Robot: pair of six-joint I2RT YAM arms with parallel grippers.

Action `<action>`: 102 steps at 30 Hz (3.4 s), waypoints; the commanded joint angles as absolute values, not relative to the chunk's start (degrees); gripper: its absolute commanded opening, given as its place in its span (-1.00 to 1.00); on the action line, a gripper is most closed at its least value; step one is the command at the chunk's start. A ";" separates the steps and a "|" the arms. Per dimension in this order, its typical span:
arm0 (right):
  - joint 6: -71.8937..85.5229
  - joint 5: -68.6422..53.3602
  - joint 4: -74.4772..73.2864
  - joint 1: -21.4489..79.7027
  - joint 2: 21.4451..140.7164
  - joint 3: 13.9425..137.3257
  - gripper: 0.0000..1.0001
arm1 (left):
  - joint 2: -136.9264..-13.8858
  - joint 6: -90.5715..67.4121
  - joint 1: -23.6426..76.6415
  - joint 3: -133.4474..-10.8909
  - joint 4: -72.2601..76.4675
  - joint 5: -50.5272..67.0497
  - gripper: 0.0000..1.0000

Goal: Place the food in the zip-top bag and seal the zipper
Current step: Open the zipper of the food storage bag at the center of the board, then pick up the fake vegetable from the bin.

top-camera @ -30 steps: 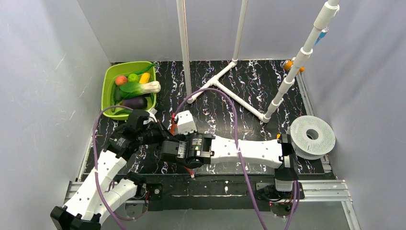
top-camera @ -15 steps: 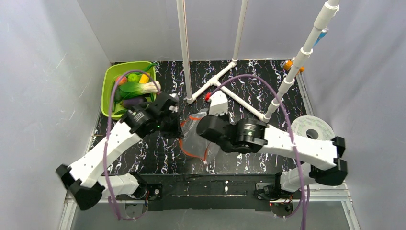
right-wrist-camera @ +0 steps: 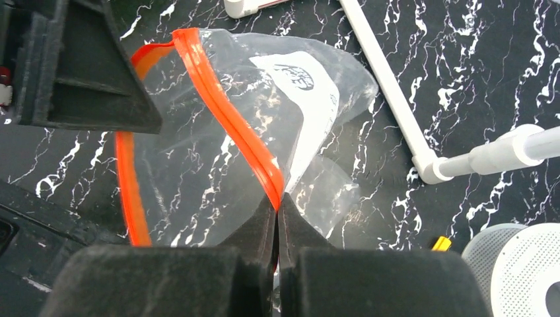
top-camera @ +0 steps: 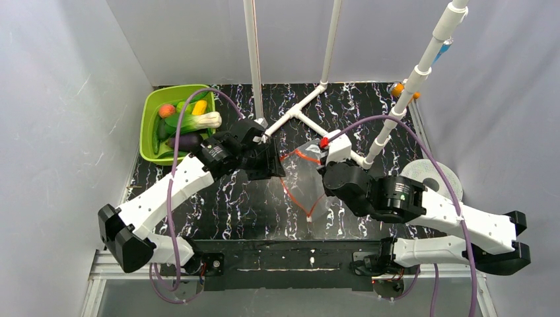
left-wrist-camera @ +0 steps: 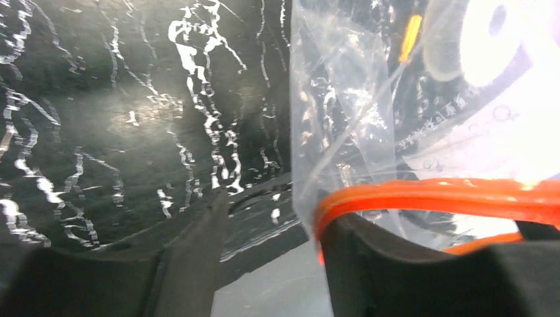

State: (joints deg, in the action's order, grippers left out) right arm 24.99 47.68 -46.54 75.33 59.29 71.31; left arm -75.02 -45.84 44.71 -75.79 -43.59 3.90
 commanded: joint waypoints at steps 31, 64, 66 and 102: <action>19.58 48.30 -53.03 71.42 56.30 70.56 -0.97 | -69.58 -29.53 26.89 -84.41 -61.31 -19.99 0.97; 17.46 15.23 -39.95 65.15 86.56 77.64 -0.97 | -83.77 -12.55 -4.06 -71.81 -22.50 3.14 0.88; 16.56 13.97 -39.62 63.65 84.37 76.47 -0.97 | -81.56 -5.17 -2.51 -66.62 -15.42 1.33 0.90; 14.01 4.84 -39.21 55.28 74.32 69.02 -0.97 | -103.23 48.19 1.14 -59.02 34.03 -4.99 0.39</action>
